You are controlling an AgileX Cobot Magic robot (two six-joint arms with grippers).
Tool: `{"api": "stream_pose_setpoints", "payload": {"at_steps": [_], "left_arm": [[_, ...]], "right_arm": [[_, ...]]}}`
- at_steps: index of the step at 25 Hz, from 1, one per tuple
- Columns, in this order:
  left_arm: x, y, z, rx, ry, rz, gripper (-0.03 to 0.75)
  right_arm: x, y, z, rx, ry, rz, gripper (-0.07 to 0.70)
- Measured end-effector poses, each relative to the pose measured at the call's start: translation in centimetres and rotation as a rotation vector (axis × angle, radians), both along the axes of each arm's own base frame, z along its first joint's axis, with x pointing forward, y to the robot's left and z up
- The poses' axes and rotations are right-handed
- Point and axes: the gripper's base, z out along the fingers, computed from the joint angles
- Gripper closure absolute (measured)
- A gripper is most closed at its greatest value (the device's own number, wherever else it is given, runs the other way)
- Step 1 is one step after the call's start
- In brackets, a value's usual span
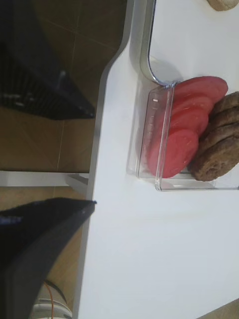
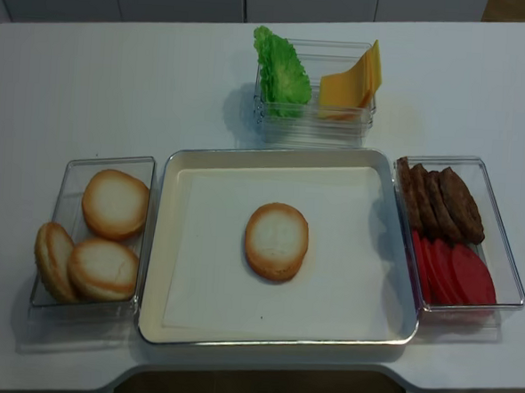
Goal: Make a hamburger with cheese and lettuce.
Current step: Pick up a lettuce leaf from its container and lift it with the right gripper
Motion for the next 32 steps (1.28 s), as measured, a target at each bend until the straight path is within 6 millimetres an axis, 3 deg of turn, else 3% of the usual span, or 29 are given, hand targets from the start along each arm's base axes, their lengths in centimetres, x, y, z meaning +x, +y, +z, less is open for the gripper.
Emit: {"api": "stream_pose_setpoints", "payload": {"at_steps": [19, 25, 32], "left_arm": [[0.0, 0.0, 0.0, 0.0, 0.0, 0.0, 0.256], [0.0, 0.0, 0.0, 0.0, 0.0, 0.0, 0.256], [0.0, 0.0, 0.0, 0.0, 0.0, 0.0, 0.256]], "right_arm": [[-0.2, 0.2, 0.7, 0.066, -0.029, -0.01, 0.248], [-0.5, 0.4, 3.3, 0.107, -0.072, -0.016, 0.248], [2.7, 0.7, 7.9, 0.141, 0.01, -0.004, 0.248]]}}
